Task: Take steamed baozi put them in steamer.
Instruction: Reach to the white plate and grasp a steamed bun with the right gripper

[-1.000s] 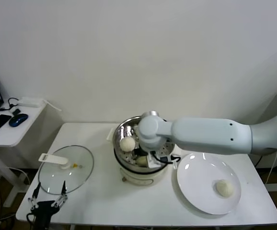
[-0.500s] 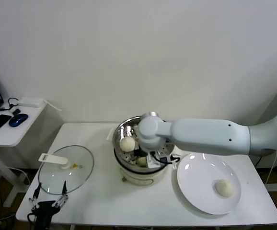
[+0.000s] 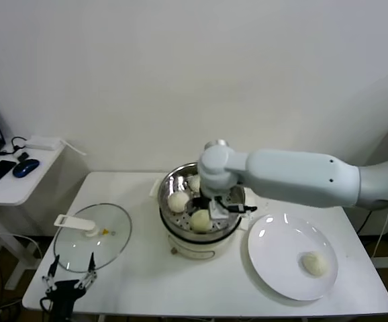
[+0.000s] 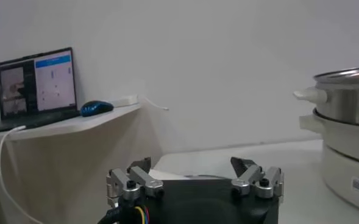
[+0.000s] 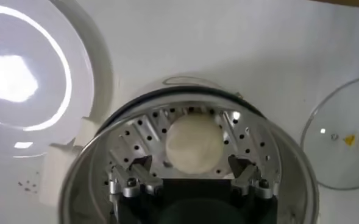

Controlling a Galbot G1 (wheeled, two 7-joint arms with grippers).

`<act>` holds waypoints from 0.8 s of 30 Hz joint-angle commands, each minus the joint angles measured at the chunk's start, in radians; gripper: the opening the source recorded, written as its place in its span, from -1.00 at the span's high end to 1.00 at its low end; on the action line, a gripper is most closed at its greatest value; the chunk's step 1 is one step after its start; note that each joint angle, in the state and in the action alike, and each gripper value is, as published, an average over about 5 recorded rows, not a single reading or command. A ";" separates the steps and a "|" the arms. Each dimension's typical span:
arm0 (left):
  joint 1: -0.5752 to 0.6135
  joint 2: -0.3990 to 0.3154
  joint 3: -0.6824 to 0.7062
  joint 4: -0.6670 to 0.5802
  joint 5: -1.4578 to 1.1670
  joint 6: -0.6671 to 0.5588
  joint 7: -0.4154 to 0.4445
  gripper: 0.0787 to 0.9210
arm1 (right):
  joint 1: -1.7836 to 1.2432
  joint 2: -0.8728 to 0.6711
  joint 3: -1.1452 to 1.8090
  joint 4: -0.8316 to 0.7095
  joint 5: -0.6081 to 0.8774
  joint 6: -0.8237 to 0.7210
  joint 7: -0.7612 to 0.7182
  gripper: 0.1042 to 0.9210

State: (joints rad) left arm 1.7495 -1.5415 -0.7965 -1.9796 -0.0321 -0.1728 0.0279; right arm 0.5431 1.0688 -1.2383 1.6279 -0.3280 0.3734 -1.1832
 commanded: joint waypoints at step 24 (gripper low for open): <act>-0.023 0.029 0.014 -0.020 0.016 -0.033 -0.008 -0.77 | 0.234 -0.633 -0.401 -0.120 0.707 -0.625 0.070 -0.76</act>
State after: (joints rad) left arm 1.7297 -1.5133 -0.7859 -2.0040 -0.0331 -0.2010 0.0191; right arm 0.8827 0.6853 -1.6059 1.5323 0.3872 -0.1161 -1.1242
